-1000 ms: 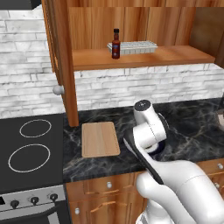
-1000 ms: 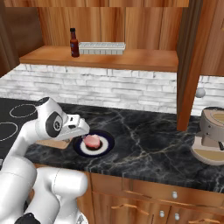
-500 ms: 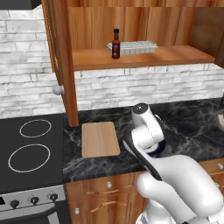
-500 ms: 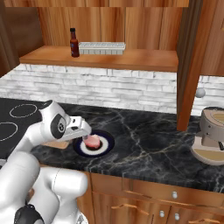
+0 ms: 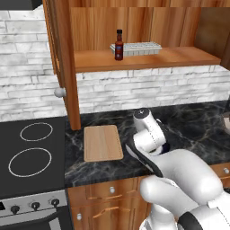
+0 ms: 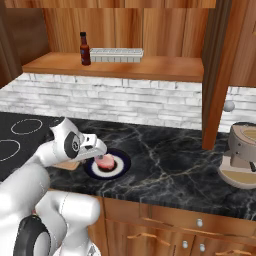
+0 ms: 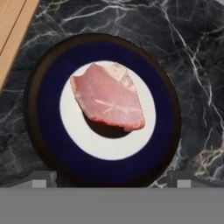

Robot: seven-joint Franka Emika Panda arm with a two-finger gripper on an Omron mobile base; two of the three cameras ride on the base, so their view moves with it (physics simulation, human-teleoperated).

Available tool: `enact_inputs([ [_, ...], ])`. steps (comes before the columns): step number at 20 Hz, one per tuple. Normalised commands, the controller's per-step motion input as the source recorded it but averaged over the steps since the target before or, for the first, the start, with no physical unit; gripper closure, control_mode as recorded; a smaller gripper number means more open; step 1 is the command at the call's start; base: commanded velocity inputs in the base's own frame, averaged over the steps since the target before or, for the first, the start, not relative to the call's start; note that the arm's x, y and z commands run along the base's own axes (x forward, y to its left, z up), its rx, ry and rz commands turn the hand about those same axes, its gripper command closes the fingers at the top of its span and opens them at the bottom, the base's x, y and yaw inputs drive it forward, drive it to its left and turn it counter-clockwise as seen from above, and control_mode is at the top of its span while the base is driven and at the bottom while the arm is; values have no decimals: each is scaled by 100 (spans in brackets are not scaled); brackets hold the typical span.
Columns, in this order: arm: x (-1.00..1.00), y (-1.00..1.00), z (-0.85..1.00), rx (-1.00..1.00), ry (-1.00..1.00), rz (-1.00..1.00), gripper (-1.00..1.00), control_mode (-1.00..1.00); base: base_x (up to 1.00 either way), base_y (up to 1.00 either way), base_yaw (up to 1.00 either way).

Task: Pick the steak from the plate and place it on the cutting board. Then pick the condiment bottle from the cabinet and place it next to the cutting board.

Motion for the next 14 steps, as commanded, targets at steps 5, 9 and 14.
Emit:
enact_inputs([
  [5,23,0,-19,0,0,0,-100,-100,0,0,0],
  [9,25,0,-22,0,0,0,-100,-100,0,0,0],
  [14,24,1,-21,0,0,0,-100,-100,0,0,0],
])
